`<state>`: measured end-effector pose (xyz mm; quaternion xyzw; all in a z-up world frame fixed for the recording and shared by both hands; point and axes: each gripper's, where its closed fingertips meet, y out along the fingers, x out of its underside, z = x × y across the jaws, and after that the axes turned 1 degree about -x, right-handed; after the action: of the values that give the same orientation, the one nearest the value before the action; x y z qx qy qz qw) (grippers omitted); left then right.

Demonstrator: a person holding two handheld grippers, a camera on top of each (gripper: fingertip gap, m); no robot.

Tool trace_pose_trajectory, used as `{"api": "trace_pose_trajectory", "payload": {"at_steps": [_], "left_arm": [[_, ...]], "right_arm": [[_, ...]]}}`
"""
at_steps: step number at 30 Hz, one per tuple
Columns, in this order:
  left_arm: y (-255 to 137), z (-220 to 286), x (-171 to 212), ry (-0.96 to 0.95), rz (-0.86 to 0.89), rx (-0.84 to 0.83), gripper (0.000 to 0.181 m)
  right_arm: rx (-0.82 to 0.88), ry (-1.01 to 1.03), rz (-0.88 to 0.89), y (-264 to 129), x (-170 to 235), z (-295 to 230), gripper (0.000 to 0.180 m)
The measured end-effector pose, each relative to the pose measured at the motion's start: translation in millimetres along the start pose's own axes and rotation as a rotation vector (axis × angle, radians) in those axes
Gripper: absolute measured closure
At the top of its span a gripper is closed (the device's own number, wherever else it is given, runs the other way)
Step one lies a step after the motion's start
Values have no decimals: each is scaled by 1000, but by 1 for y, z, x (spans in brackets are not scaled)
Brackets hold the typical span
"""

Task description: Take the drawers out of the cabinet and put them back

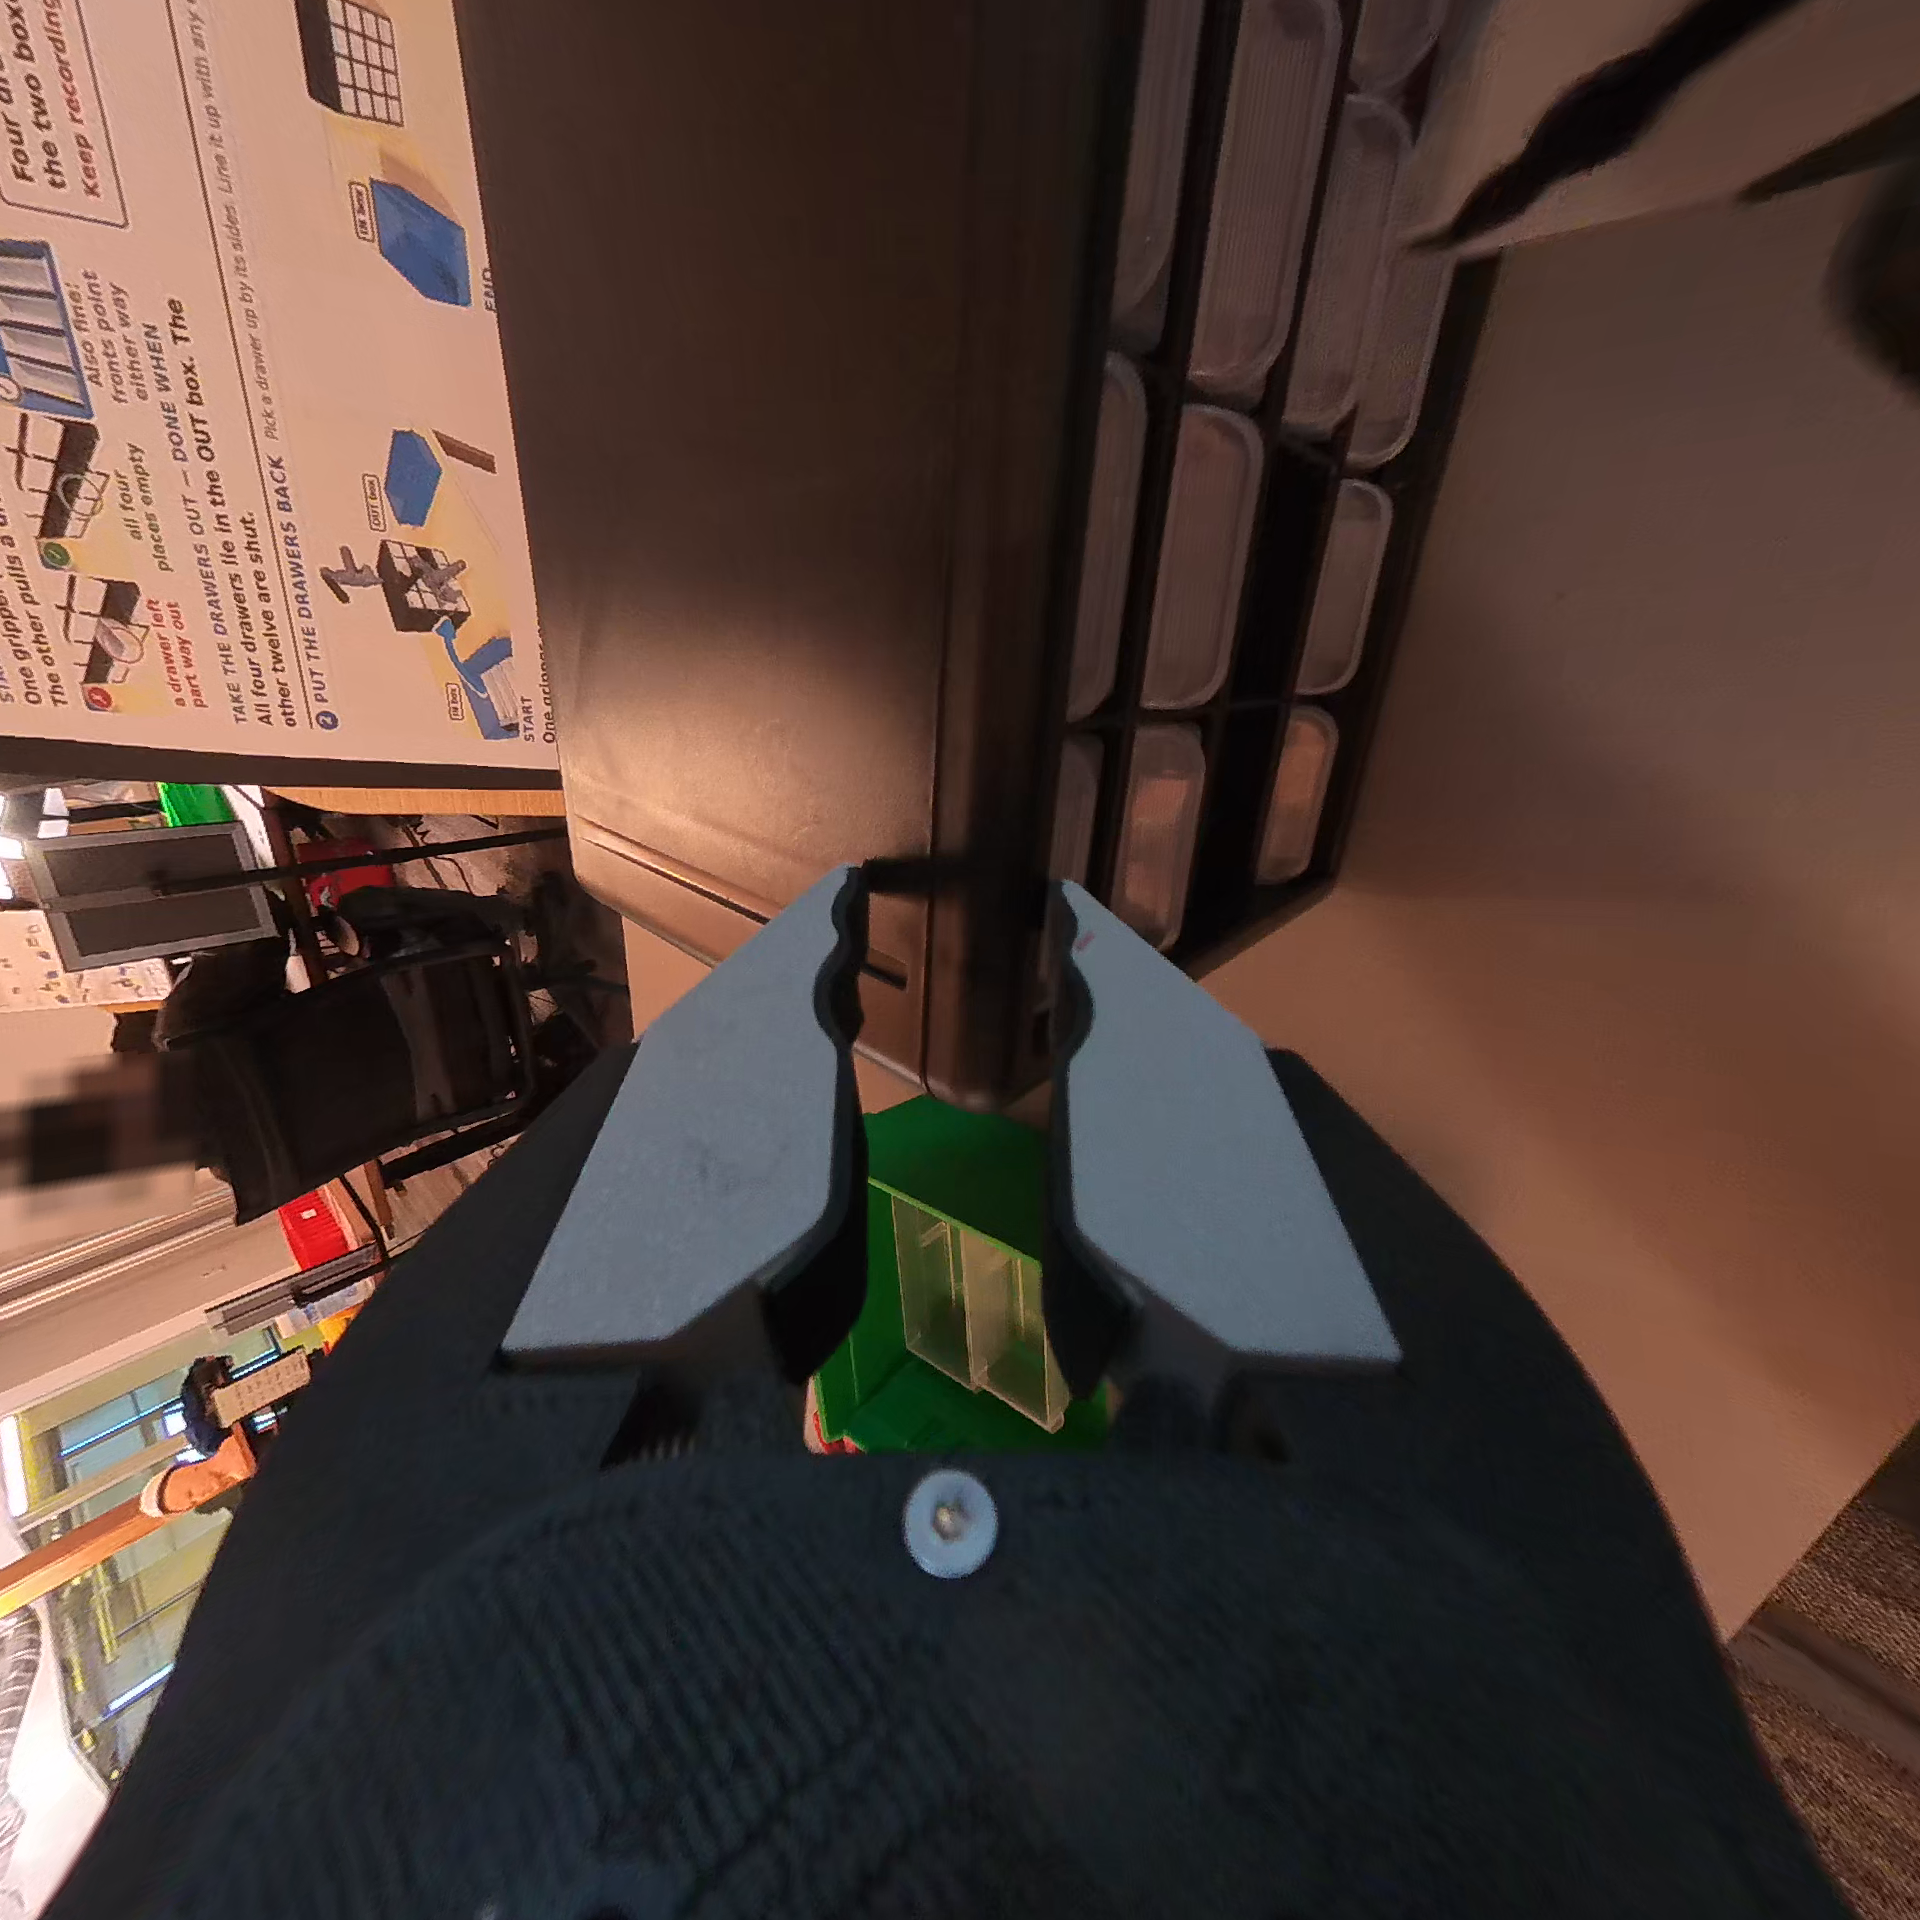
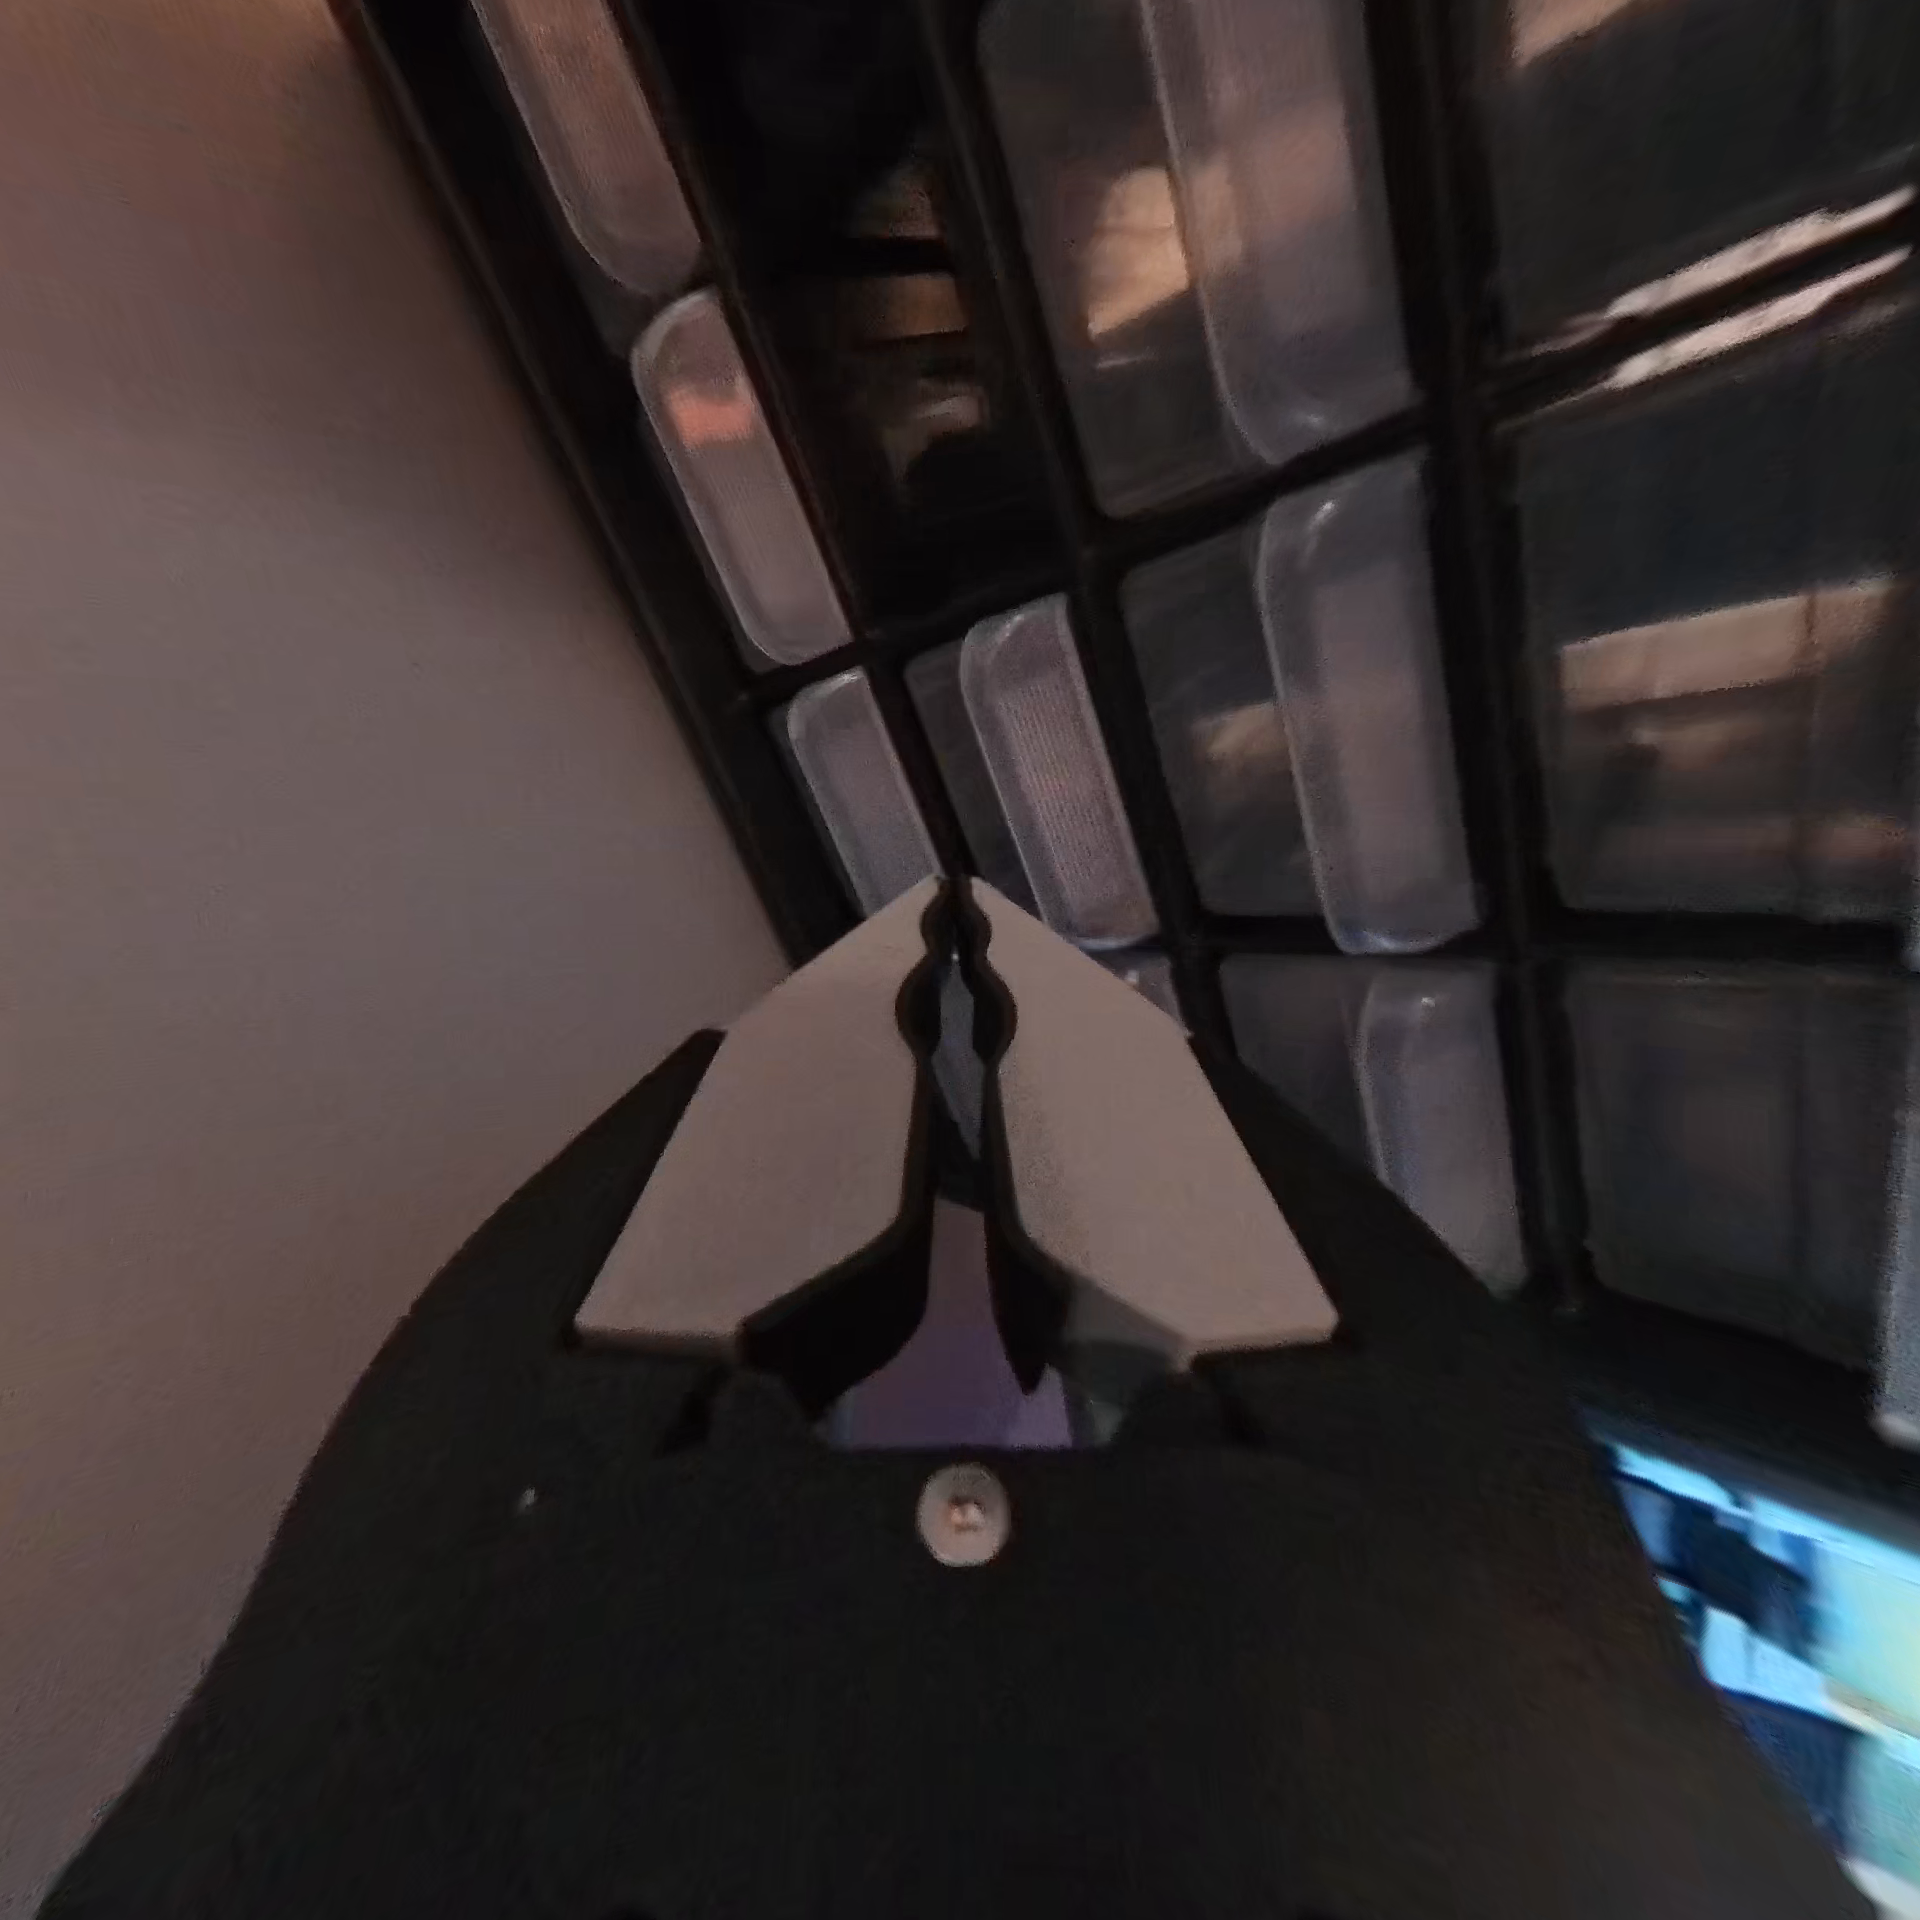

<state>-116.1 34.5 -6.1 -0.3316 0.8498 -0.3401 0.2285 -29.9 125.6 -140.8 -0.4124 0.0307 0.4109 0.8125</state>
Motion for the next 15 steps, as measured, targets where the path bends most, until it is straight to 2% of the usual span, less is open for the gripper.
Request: {"api": "trace_pose_trajectory", "payload": {"at_steps": [3,7,13,15], "left_arm": [[0,0,0,-7,14,-1,149],[0,0,0,-22,43,-6,149],[-2,1,-2,-58,124,-54,152],[-8,2,1,-117,187,-36,155]], "right_arm": [[-53,78,22,4,-4,-5,180],[-43,48,69,-5,-9,-12,180],[-267,195,408,-35,-53,-53,180],[-276,211,446,-33,-52,-58,180]]}}
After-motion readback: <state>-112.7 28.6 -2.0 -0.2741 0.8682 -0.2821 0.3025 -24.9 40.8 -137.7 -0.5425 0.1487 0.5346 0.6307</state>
